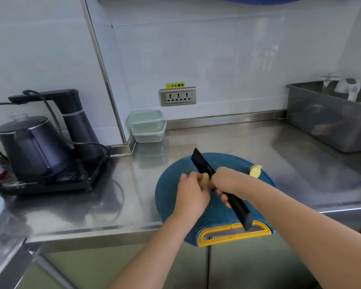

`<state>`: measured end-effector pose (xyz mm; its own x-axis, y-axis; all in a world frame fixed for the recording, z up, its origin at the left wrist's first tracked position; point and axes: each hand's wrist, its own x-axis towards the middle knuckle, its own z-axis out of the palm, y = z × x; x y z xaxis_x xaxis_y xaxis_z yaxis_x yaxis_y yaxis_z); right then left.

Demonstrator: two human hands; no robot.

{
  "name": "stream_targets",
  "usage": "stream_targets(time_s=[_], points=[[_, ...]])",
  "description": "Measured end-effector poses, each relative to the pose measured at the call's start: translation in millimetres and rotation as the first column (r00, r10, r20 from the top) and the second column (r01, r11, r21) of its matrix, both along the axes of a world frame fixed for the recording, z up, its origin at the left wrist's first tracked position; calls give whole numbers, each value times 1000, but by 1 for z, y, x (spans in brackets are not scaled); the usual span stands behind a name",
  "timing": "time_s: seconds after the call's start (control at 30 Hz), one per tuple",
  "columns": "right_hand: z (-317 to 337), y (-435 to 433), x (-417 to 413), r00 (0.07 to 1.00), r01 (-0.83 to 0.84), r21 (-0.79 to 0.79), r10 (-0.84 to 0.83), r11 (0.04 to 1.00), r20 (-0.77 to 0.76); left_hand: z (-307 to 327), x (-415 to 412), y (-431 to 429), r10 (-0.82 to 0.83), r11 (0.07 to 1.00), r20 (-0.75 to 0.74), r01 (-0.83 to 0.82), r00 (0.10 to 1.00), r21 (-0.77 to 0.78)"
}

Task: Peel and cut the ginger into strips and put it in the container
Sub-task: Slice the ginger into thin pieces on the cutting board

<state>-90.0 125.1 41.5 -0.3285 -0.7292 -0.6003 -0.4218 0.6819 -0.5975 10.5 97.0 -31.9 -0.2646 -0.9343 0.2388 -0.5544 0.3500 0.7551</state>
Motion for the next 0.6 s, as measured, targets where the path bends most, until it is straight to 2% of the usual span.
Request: stream_targets(time_s=[0.47,0.6], points=[[-3,0,11,994,18,53,-12,998,-111,4,2,1,34,999,-61,-32,998,36],[1,-1,8,997,-20,23,21,1000,-69,3,2,0,30,998,-67,-27,997,48]])
